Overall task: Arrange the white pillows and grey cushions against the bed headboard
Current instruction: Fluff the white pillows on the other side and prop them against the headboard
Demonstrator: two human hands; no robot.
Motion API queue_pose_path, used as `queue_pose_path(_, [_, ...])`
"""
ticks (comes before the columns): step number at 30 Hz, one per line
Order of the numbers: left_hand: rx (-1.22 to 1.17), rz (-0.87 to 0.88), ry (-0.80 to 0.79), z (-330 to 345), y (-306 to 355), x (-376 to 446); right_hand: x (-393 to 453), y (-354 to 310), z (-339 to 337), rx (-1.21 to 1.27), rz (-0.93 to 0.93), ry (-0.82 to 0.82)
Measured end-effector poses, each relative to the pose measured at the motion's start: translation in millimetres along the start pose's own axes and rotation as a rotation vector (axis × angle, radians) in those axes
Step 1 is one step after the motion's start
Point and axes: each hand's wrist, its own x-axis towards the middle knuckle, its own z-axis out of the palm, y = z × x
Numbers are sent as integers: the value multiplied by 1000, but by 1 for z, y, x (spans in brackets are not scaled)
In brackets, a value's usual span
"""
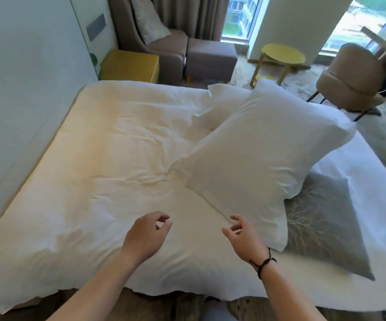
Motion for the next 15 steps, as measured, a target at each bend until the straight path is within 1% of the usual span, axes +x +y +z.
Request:
queue_pose_path(5, [32,-35,-1,53,57,63,91,76,-60,34,163,107])
queue_pose_path(9, [43,-48,-50,104,108,102,162,133,-108,183,324,191])
queue_pose_path(11, [57,-42,-69,122,128,117,192,150,-121,327,372,178])
queue_pose_path(15, [77,-58,-82,139,153,131,231,157,-125,738,393,182])
